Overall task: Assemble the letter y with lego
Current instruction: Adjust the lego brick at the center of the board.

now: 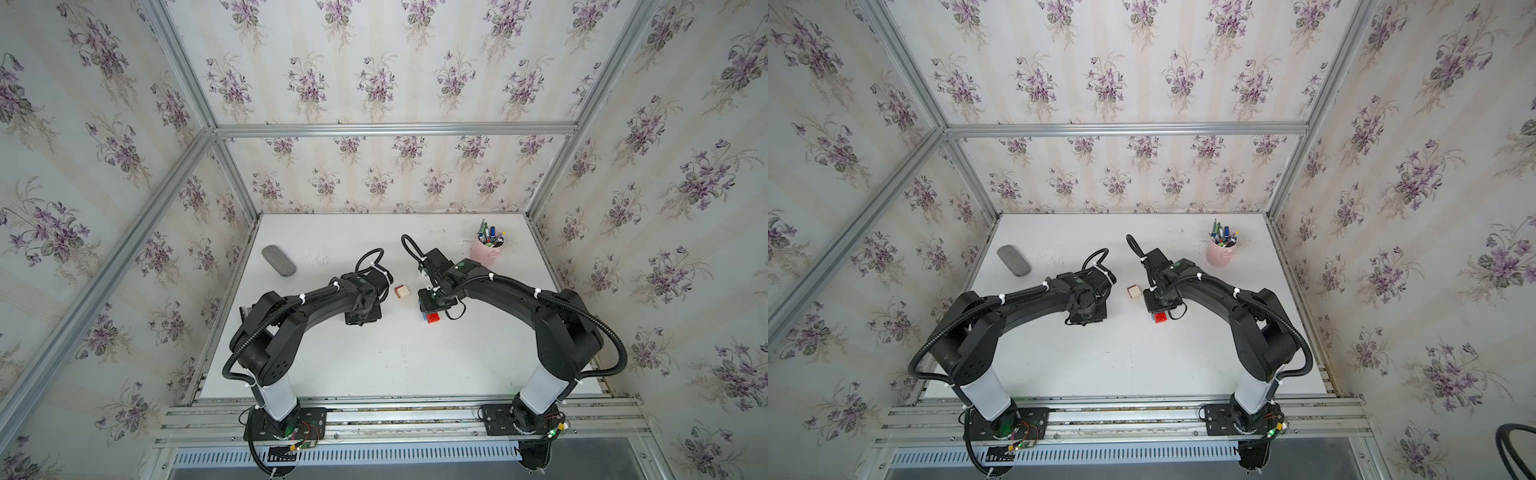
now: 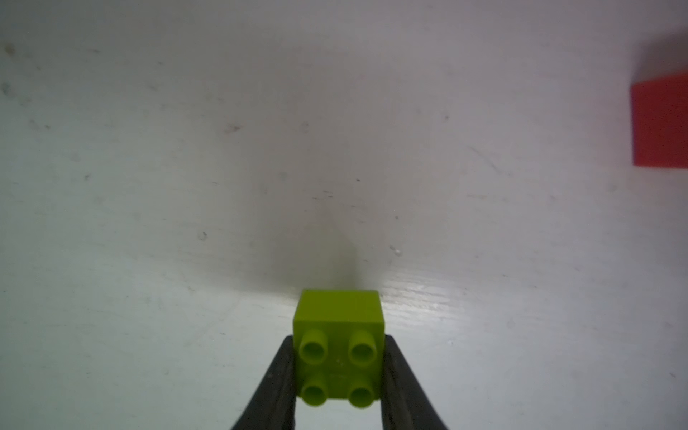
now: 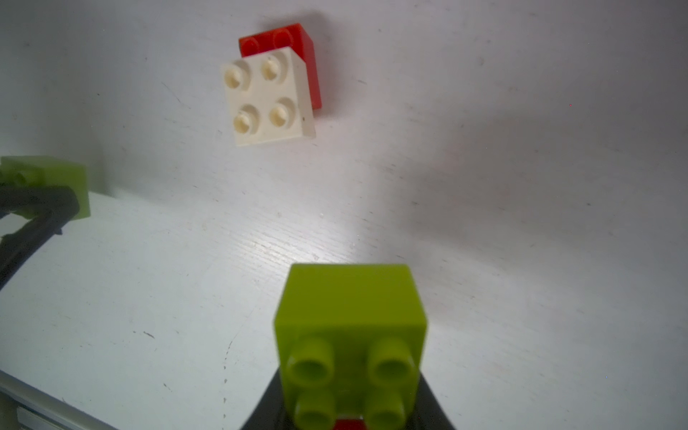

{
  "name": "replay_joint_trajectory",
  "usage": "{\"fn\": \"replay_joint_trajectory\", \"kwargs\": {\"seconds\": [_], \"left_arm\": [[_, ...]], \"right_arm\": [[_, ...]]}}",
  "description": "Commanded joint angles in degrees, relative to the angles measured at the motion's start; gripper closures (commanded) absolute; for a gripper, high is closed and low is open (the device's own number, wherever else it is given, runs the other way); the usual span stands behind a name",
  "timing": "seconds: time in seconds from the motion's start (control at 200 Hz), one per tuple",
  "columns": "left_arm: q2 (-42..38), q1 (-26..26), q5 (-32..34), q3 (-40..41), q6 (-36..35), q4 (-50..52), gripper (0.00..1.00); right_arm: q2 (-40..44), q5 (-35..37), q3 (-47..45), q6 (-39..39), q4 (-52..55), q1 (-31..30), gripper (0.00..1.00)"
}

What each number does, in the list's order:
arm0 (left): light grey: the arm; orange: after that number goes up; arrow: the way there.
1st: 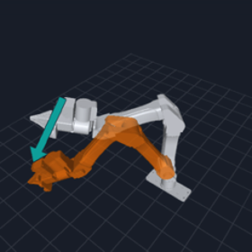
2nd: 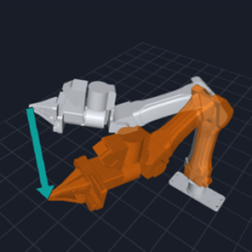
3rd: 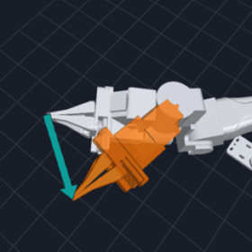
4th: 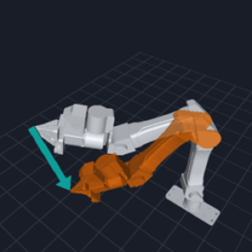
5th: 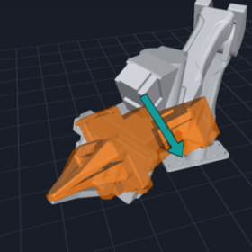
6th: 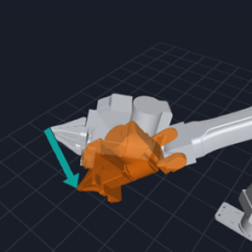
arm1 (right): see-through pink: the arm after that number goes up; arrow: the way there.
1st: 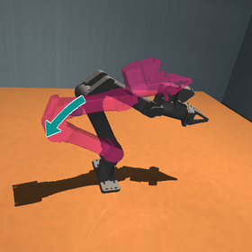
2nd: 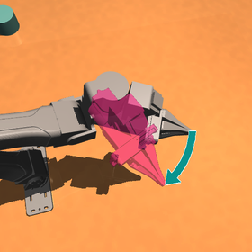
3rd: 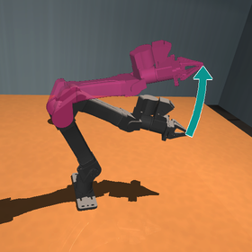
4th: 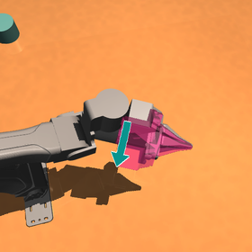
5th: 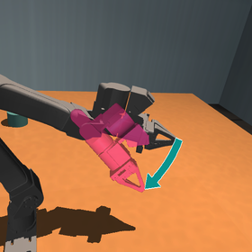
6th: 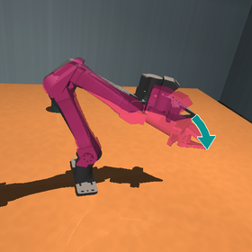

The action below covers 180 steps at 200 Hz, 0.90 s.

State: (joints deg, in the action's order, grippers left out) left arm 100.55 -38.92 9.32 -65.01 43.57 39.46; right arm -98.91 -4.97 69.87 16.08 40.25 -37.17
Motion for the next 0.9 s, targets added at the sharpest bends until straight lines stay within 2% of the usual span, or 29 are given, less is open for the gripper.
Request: {"fn": "replay_joint_trajectory", "kwargs": {"seconds": [0.0, 0.25, 0.5, 0.585, 0.655, 0.729, 0.894], "left_arm": [[0.8, -1.2, -2.7, -1.0, -5.3, 0.2, 0.75], [4.8, -2.6, -6.0, -2.9, -10.9, 0.3, 0.74], [6.1, -4.4, -5.1, -3.6, -15.7, 0.3, 0.70], [5.5, -4.7, -4.1, -3.1, -16.7, 0.5, 0.63], [4.8, -4.7, -3.5, -2.6, -17.1, 0.8, 0.49], [3.8, -4.7, -3.0, -1.7, -17.2, 0.9, 0.39], [-0.3, -4.7, -1.9, 0.2, -16.0, 0.9, 0.35]], "right_arm": [[0.7, -0.2, 0.3, -1.2, -0.1, 0.0, 0.68], [0.3, -0.2, 1.1, -1.2, 0.1, 0.0, 0.68], [-0.1, -1.0, 1.4, -1.4, 0.1, 0.0, 0.68], [-0.1, -1.3, 1.5, -1.6, -0.3, 0.0, 0.68], [-0.3, -1.3, 1.8, -1.8, -0.1, 0.0, 0.68], [-0.6, -1.7, 2.1, -1.8, -0.1, 0.0, 0.68], [-1.2, -3.1, 3.6, -2.7, -0.2, -0.2, 0.69]]}}
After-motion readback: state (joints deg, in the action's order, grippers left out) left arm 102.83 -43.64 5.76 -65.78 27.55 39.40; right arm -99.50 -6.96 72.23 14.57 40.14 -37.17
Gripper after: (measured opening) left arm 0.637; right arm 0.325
